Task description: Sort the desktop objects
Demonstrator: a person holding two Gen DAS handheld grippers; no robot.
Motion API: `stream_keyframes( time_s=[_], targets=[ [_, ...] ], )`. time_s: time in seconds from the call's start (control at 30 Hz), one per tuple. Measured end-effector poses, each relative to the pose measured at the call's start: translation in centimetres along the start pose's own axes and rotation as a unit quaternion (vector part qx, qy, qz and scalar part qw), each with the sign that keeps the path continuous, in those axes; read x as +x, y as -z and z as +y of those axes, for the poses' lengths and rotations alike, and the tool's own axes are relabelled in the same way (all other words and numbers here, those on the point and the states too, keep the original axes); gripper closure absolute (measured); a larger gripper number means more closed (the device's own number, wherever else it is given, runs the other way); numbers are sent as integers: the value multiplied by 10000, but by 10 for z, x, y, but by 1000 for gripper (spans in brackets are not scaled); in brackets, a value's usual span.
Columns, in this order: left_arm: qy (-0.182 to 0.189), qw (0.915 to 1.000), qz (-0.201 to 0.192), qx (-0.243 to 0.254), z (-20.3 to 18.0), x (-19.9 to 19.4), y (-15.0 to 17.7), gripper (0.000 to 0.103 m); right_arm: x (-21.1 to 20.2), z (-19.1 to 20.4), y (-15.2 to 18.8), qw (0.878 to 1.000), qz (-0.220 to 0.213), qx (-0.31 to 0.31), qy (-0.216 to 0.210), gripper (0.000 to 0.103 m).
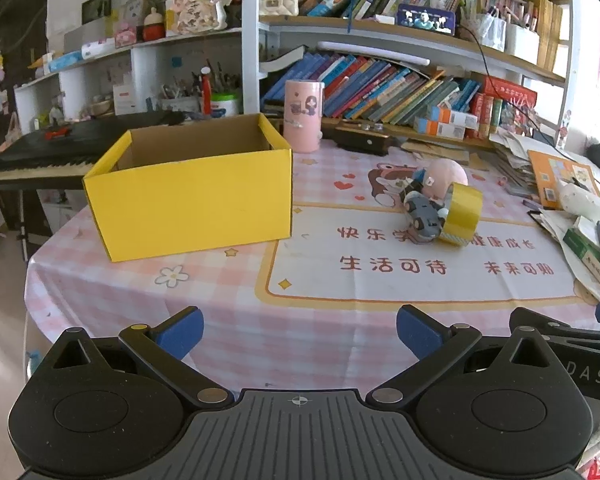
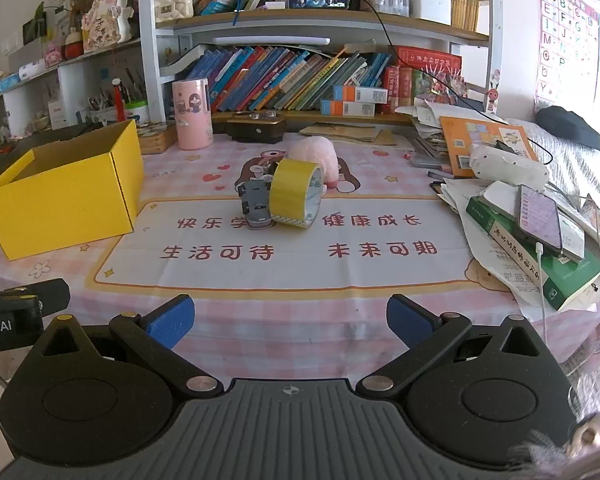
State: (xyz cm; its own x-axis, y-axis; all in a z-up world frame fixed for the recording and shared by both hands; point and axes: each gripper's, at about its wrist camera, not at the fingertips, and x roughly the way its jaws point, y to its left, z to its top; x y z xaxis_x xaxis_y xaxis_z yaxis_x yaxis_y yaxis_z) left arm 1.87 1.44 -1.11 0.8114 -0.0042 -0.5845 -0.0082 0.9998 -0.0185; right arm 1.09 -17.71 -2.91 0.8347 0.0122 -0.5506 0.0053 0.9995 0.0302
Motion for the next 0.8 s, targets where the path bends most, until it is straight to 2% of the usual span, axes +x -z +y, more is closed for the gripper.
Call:
stream_keyframes(
  time_s=[0.8],
  targets=[
    [-51,9999,14,159,0,2,1,0,-1,1,-2,10000,43,3,81,0]
  ],
)
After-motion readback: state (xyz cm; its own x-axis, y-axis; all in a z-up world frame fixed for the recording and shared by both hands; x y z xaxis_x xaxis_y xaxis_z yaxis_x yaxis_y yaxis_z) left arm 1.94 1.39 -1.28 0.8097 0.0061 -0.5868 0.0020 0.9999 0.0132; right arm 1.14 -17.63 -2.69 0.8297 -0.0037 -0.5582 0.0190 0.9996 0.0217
